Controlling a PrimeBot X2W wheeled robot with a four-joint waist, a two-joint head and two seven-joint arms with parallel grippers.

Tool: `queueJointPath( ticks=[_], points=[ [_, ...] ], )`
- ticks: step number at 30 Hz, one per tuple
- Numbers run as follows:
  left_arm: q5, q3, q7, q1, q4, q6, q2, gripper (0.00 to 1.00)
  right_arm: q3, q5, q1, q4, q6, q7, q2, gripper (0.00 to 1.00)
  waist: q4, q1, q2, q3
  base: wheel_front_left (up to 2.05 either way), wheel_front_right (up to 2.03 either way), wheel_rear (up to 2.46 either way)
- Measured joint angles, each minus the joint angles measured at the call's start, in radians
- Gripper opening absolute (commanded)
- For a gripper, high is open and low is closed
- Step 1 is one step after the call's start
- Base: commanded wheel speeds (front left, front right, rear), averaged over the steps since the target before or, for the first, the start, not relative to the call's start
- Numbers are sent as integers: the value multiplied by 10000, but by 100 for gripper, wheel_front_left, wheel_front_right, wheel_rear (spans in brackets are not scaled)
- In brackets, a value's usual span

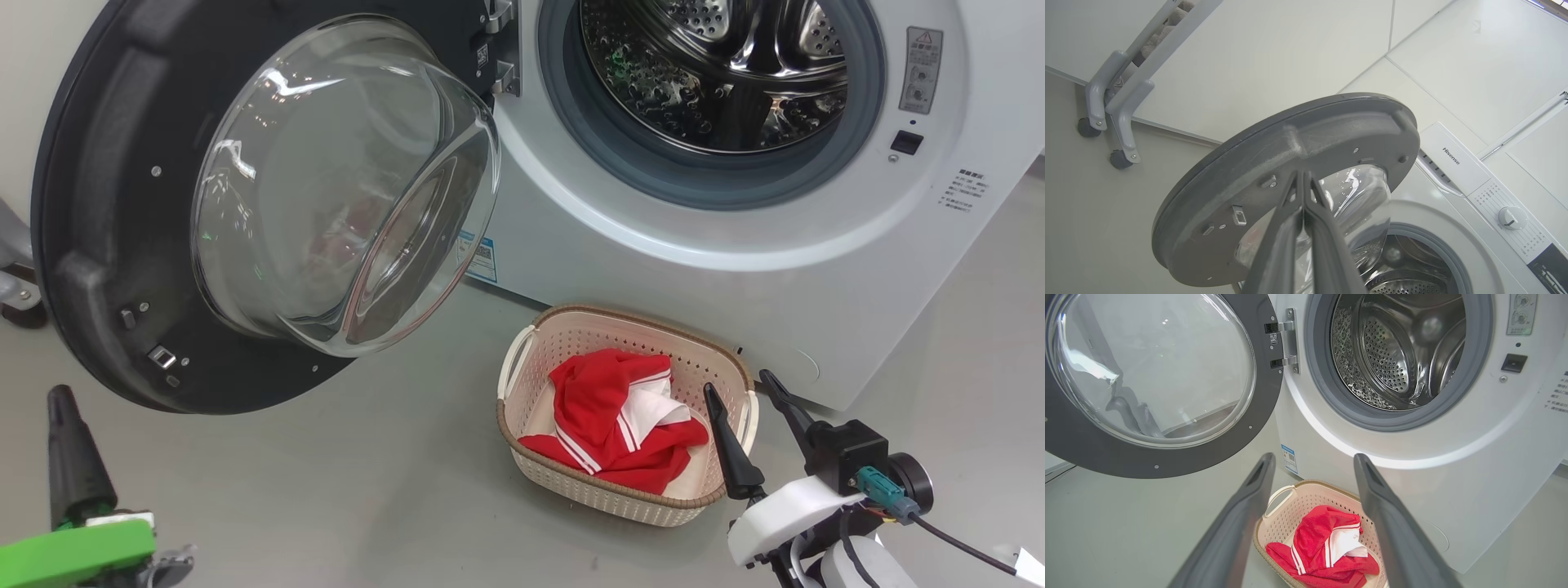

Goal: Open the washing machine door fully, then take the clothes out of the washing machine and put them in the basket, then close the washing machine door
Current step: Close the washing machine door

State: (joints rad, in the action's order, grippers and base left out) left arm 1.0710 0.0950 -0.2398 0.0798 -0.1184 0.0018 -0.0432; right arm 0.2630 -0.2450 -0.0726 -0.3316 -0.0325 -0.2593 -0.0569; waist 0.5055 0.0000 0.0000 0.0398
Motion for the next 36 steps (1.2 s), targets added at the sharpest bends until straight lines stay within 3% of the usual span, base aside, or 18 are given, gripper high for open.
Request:
queueJointPath(
  ticks=[10,14,17,23,36],
  points=[
    [2727,1482,604,-713,-184,-775,48,0,-21,44,-6,6,4,0,0,100,-38,0,0,144,0,0,0],
    [3806,2251,951,-1143,128,-775,-56,0,-21,79,-9,10,2,0,0,100,-60,0,0,203,0,0,0],
    [4391,3003,1281,-1418,713,-757,-650,0,10,102,-25,17,0,0,-6,100,-121,0,0,304,0,0,0],
    [5440,3802,1789,-1920,1705,-577,-1152,0,44,182,-134,15,-6,0,-58,100,-266,0,0,479,0,0,0],
    [6470,4136,2876,-2722,3398,-150,-1929,0,59,282,-371,23,-15,0,-226,100,-574,0,0,972,0,0,0]
  ],
)
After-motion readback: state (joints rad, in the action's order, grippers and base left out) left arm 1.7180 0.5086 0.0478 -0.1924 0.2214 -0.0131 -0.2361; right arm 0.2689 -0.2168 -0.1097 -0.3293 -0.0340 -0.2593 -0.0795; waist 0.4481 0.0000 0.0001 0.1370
